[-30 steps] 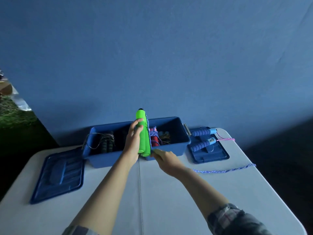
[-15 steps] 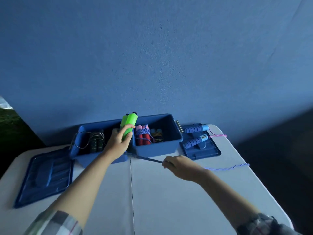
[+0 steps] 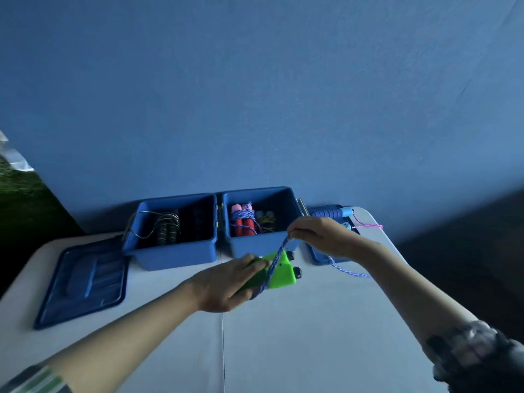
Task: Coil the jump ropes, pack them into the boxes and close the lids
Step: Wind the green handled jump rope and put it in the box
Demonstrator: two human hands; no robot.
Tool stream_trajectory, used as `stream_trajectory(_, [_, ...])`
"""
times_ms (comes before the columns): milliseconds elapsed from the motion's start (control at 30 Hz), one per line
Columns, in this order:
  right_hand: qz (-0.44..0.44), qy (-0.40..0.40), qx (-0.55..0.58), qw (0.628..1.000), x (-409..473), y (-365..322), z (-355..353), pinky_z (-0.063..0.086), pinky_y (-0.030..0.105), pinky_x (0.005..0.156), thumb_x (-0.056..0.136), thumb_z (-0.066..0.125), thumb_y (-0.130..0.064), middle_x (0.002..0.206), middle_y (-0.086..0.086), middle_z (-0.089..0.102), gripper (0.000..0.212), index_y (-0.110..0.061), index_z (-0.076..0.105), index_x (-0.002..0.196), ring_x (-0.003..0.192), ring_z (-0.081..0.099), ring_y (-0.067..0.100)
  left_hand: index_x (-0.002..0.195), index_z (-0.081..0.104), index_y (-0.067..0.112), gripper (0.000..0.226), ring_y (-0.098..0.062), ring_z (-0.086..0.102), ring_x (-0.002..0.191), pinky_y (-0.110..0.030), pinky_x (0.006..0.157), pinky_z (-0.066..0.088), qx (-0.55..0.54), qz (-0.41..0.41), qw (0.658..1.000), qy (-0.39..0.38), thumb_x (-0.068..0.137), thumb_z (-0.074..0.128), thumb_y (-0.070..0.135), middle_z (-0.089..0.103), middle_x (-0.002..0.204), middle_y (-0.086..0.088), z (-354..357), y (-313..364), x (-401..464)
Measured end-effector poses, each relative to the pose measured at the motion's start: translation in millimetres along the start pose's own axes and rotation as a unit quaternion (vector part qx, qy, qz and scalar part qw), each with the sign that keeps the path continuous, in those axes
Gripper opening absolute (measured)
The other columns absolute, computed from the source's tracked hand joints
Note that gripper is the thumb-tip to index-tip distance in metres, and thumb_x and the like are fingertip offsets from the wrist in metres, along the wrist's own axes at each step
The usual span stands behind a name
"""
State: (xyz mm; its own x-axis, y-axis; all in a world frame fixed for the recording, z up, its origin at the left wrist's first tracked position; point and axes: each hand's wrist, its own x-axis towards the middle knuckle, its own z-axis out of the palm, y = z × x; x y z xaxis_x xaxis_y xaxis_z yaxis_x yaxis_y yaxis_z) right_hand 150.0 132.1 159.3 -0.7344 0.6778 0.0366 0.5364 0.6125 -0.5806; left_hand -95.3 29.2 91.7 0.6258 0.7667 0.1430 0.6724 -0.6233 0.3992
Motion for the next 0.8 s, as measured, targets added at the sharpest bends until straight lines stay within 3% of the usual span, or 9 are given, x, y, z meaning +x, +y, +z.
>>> stream_trajectory(167, [0.035, 0.046, 0.085, 0.995, 7.7, 10.4, 15.7, 0.040, 0.012, 0.066, 0.092, 0.057, -0.017, 0.081, -0.001, 0.064, 0.011, -0.013, 0.067, 0.093, 0.070, 0.051, 0.003, 0.142, 0.015, 0.026, 0.054, -0.018, 0.049, 0.110, -0.027, 0.093, 0.040, -0.057, 0.002, 0.998, 0.018, 0.094, 0.038, 0.033, 0.039, 0.135, -0.010, -11.2, 18.2, -1.1])
stream_trajectory(233, [0.064, 0.064, 0.117, 0.989, 8.9, 19.3, 22.9, 0.040, 0.016, 0.062, 0.091, 0.060, -0.016, 0.076, 0.005, 0.064, 0.010, -0.011, 0.069, 0.091, 0.064, 0.048, 0.004, 0.143, 0.020, 0.017, 0.056, -0.001, 0.048, 0.109, -0.014, 0.093, 0.035, -0.097, -0.023, 0.994, 0.045, 0.093, 0.044, 0.027, 0.044, 0.132, -0.008, -12.9, 20.2, -0.8])
stream_trajectory(333, [0.125, 0.068, 0.136, 0.980, 5.8, 22.5, 39.1, 0.034, 0.018, 0.051, 0.085, 0.053, 0.010, 0.060, 0.003, 0.050, 0.019, -0.002, 0.064, 0.074, 0.046, 0.040, -0.002, 0.144, 0.027, 0.010, 0.059, 0.019, 0.039, 0.110, -0.004, 0.093, 0.029, -0.152, -0.066, 0.982, 0.092, 0.091, 0.049, 0.023, 0.046, 0.129, 0.005, -15.7, 24.0, 5.4])
stream_trajectory(400, [0.176, 0.051, 0.162, 0.969, 3.4, 12.8, 57.2, 0.036, 0.018, 0.050, 0.084, 0.047, 0.012, 0.052, -0.003, 0.046, 0.036, -0.014, 0.052, 0.059, 0.040, 0.042, -0.002, 0.140, 0.033, 0.009, 0.057, 0.017, 0.046, 0.100, -0.005, 0.087, 0.033, -0.186, -0.076, 0.971, 0.132, 0.089, 0.048, 0.030, 0.051, 0.116, 0.013, -15.9, 24.2, 12.8])
stream_trajectory(467, [0.193, 0.046, 0.221, 0.955, 1.5, 2.7, 78.8, 0.038, 0.023, 0.052, 0.093, 0.045, -0.002, 0.053, 0.000, 0.047, 0.036, -0.017, 0.051, 0.061, 0.041, 0.041, 0.001, 0.134, 0.037, 0.011, 0.056, 0.006, 0.052, 0.091, -0.011, 0.082, 0.038, -0.206, -0.092, 0.957, 0.180, 0.086, 0.046, 0.038, 0.056, 0.108, 0.007, -18.7, 22.1, 19.8])
stream_trajectory(533, [0.172, 0.041, 0.244, 0.954, -3.6, -7.5, 97.4, 0.036, 0.019, 0.051, 0.100, 0.042, -0.021, 0.056, 0.000, 0.047, 0.029, -0.022, 0.060, 0.077, 0.044, 0.039, 0.005, 0.128, 0.039, 0.014, 0.051, -0.006, 0.055, 0.095, -0.015, 0.084, 0.040, -0.202, -0.108, 0.945, 0.235, 0.085, 0.045, 0.040, 0.058, 0.110, -0.004, -23.6, 16.0, 25.3])
stream_trajectory(633, [0.177, 0.029, 0.236, 0.955, -15.4, -14.7, 117.3, 0.037, 0.015, 0.049, 0.101, 0.039, -0.028, 0.055, -0.004, 0.044, 0.024, -0.023, 0.062, 0.106, 0.045, 0.039, 0.004, 0.125, 0.042, 0.006, 0.059, 0.005, 0.049, 0.094, -0.004, 0.086, 0.033, -0.178, -0.158, 0.923, 0.303, 0.080, 0.046, 0.043, 0.053, 0.105, 0.003, -32.7, 2.9, 29.4])
stream_trajectory(733, [0.149, -0.003, 0.135, 0.980, -28.2, -19.5, 124.9, 0.042, 0.029, 0.060, 0.100, 0.038, -0.027, 0.063, -0.002, 0.049, 0.024, -0.021, 0.054, 0.117, 0.058, 0.046, 0.016, 0.123, 0.047, 0.005, 0.065, -0.010, 0.050, 0.096, -0.019, 0.089, 0.039, -0.126, -0.223, 0.912, 0.320, 0.075, 0.046, 0.048, 0.054, 0.107, -0.003, -32.6, -15.1, 27.8])
stream_trajectory(800, [0.119, -0.062, 0.007, 0.991, -37.4, -25.2, 122.9, 0.044, 0.036, 0.069, 0.100, 0.035, -0.032, 0.083, 0.005, 0.059, 0.025, -0.022, 0.049, 0.118, 0.075, 0.054, 0.026, 0.118, 0.051, 0.009, 0.062, -0.021, 0.053, 0.092, -0.029, 0.082, 0.042, -0.103, -0.272, 0.894, 0.340, 0.073, 0.045, 0.051, 0.058, 0.104, -0.008, -31.6, -26.1, 25.4])
